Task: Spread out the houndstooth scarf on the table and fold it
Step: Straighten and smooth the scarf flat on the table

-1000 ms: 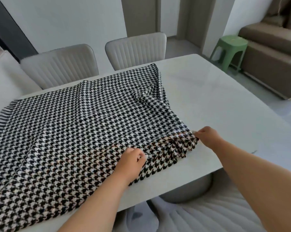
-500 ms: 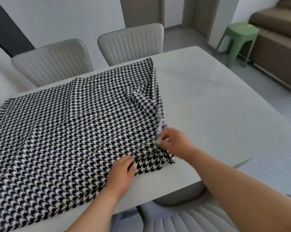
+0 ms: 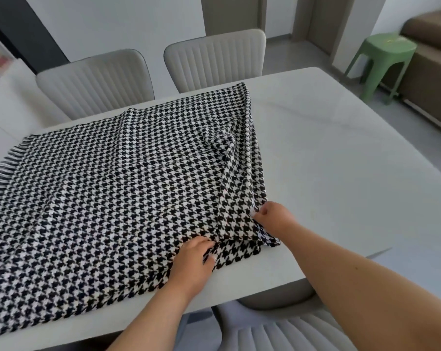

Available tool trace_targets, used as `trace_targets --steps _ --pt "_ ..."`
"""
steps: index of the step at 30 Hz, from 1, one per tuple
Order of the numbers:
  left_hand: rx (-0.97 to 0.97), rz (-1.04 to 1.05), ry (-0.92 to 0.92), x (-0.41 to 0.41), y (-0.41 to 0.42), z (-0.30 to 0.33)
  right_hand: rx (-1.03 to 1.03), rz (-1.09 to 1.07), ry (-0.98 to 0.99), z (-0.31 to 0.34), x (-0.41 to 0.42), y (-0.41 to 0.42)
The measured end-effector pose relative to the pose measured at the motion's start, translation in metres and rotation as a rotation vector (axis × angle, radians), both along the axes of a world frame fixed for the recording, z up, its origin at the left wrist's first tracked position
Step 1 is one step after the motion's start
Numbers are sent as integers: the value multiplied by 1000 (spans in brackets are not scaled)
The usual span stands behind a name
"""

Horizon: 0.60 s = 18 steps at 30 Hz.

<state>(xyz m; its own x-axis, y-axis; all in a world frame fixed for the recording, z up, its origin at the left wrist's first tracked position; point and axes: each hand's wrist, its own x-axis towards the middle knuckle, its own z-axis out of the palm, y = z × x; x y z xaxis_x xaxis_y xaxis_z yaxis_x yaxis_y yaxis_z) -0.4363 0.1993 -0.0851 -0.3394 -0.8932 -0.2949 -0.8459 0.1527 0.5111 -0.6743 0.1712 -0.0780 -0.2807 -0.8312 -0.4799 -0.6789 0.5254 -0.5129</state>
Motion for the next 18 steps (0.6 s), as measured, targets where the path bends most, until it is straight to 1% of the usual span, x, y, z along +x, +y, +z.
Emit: trace_targets --steps 2,6,7,9,11,16,18 --pt "-5 -4 -8 1 1 -1 41 40 77 -5 0 0" --pt "4 -9 -8 2 2 -2 -13 -57 79 -8 -7 3" --pt "4 -9 -9 1 3 -2 -22 -50 113 -8 -7 4" --pt "-3 -11 -11 0 4 -1 27 29 226 -11 2 7" --pt "-6 -15 -8 1 4 -1 39 72 273 -13 11 10" --pt "-22 -24 -4 3 1 -4 -138 -121 130 -6 -9 15" --pt "-34 -21 3 2 1 -5 -167 -163 91 -3 -12 17"
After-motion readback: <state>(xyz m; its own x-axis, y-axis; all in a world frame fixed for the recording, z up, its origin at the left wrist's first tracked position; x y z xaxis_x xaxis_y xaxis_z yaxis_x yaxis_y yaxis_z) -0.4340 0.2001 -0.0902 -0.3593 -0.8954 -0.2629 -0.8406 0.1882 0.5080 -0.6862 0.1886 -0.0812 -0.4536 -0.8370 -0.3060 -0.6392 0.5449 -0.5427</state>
